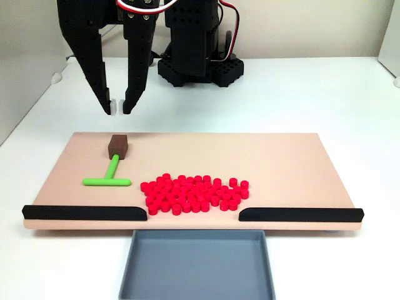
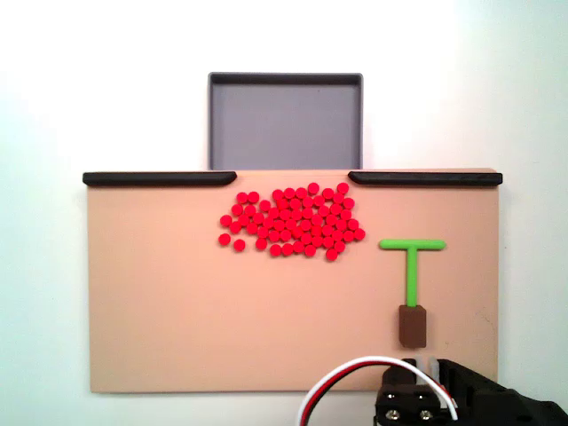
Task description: Grasp a green tool by the dark brown handle.
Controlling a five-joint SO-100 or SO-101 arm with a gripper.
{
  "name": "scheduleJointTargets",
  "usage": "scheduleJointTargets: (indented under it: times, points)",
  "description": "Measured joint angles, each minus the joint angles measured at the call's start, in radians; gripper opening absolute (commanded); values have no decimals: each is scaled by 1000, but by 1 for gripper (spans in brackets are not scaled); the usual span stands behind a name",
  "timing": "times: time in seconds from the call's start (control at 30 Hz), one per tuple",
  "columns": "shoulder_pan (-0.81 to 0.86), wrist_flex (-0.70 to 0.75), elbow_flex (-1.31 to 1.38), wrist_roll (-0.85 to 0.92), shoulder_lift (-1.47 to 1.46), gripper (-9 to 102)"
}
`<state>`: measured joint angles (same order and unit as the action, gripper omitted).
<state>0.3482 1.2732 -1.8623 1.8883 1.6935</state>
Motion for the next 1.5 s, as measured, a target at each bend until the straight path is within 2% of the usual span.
scheduleJointTargets:
  times: [0.3, 1.5]
  points:
    - [2, -26, 0, 0, -6, 18]
    - [20, -49, 106, 37, -184, 16]
